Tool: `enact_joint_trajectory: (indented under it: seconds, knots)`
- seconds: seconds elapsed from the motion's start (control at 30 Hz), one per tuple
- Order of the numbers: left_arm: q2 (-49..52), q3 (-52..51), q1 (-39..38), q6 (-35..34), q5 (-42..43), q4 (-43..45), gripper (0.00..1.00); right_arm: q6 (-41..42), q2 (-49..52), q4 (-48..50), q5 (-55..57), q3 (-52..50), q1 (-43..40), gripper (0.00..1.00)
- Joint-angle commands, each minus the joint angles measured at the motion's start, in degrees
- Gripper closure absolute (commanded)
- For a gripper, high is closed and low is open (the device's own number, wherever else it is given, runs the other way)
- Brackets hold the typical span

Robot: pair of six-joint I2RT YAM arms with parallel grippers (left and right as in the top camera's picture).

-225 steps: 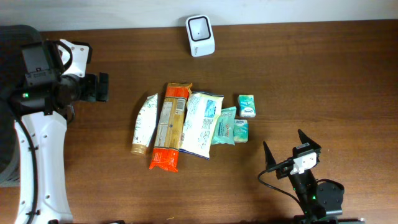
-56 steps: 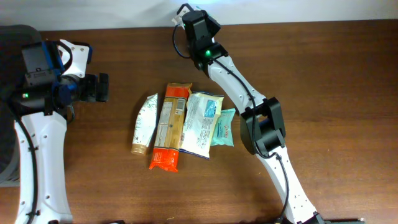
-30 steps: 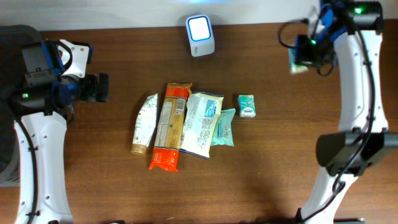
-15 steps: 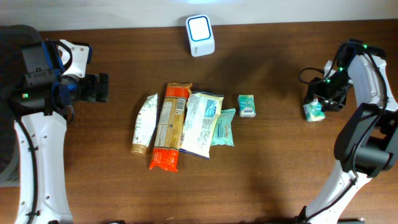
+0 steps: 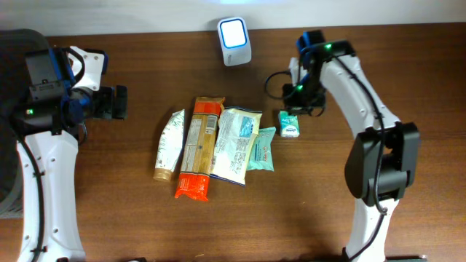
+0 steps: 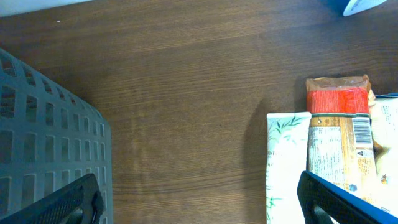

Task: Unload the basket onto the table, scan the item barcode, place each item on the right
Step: 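Move the tissue pack right and place it on the table, then grasp the second green tissue pack with the right gripper and lift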

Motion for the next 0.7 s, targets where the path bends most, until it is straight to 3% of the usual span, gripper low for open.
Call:
enact_joint_trajectory:
  seconds: [0.0, 0.23, 0.5, 0.67]
  knots:
    - [-0.96, 0.26, 0.2, 0.7, 0.42, 0.15, 0.01, 3.69, -0.66, 3.02, -1.51, -3.54, 3.82, 0.96]
    - [-0.96, 0.26, 0.2, 0.7, 0.42, 0.15, 0.01, 6.4, -0.66, 10.01, -3.37, -8.61, 7.32, 0.96]
    - [-0.96, 0.26, 0.2, 0.7, 0.42, 0.15, 0.01, 7.54, -0.63, 16.04, 1.29, -13.66, 2.01, 0.96]
    - [-0.96, 0.26, 0.2, 0.7, 0.42, 0.15, 0.01, 7.3, -0.63, 20.87, 1.31, -16.24, 2.8, 0.96]
